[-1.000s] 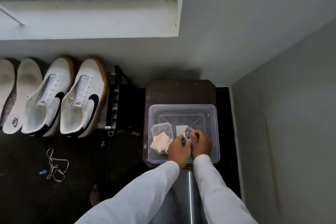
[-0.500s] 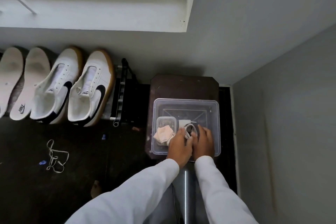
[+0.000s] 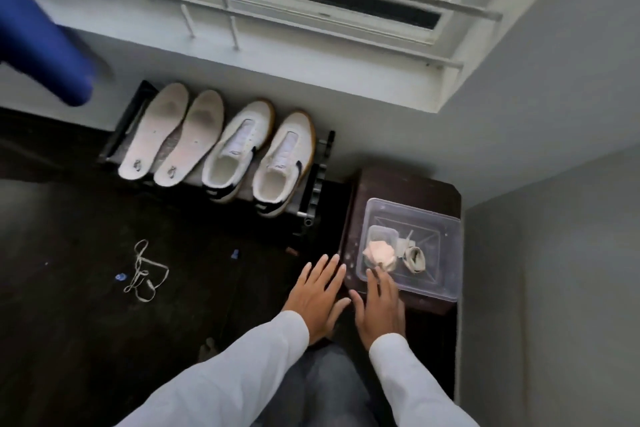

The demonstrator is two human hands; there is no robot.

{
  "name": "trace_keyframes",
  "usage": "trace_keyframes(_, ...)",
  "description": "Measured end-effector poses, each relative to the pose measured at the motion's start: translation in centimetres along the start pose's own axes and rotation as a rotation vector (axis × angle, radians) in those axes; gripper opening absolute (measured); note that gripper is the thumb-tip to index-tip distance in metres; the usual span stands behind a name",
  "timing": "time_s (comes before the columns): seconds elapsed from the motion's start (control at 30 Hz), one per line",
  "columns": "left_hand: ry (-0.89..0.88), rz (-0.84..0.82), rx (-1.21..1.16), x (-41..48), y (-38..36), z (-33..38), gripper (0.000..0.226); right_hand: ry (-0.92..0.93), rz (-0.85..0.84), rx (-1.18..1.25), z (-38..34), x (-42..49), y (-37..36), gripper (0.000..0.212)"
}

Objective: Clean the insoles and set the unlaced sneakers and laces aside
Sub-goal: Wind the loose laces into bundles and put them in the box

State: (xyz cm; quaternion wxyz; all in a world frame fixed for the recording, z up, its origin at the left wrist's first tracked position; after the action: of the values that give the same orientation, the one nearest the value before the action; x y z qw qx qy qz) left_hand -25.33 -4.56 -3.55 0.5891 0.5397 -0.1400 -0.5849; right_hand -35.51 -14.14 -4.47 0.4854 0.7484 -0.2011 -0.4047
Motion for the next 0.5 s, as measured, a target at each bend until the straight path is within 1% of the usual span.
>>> trace_keyframes(0.03,0.024,0.002,0.007,-1.7,-0.3,-1.8,0.076,0.012,-0.027,-0.036,-1.9,-1.0,-0.8,0.056)
trace_keyframes(0.13,0.109,0.009,0.008,-6.7,-1.2,-7.1,0.077,0.03,-0.099,-0.131,-6.9,-3.8,-3.3,0.077)
trace_keyframes(0.17,0.146,0.002,0.0,-8.6,-1.6,-9.1,0.076,0.038,-0.143,-0.173,-8.9,-4.7,-4.3,0.079)
trace_keyframes(0.27,0.25,-0.008,-0.036,-13.8,-2.3,-14.5,0.071,0.094,-0.253,-0.263,-14.2,-6.8,-6.7,0.075)
trace_keyframes(0.4,0.379,0.016,-0.102,-20.5,-3.5,-21.5,0.066,0.193,-0.288,-0.354,-22.0,-8.9,-9.5,0.077)
trace_keyframes(0.5,0.478,0.026,-0.157,-24.7,-4.8,-26.6,0.072,0.281,-0.319,-0.418,-27.7,-9.5,-12.1,0.077)
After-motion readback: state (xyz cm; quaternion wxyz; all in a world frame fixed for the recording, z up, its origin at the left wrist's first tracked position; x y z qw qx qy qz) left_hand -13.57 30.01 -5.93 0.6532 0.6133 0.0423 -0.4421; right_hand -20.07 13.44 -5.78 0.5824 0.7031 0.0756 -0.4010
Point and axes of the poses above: each hand's wrist, its own x-axis towards the middle knuckle, its own y-axis out of the back of the hand, z = x × y, the point moved 4 cm from there along x, towards the middle knuckle, and after that the axes turned 1 degree about -x, right-handed, at the moved point
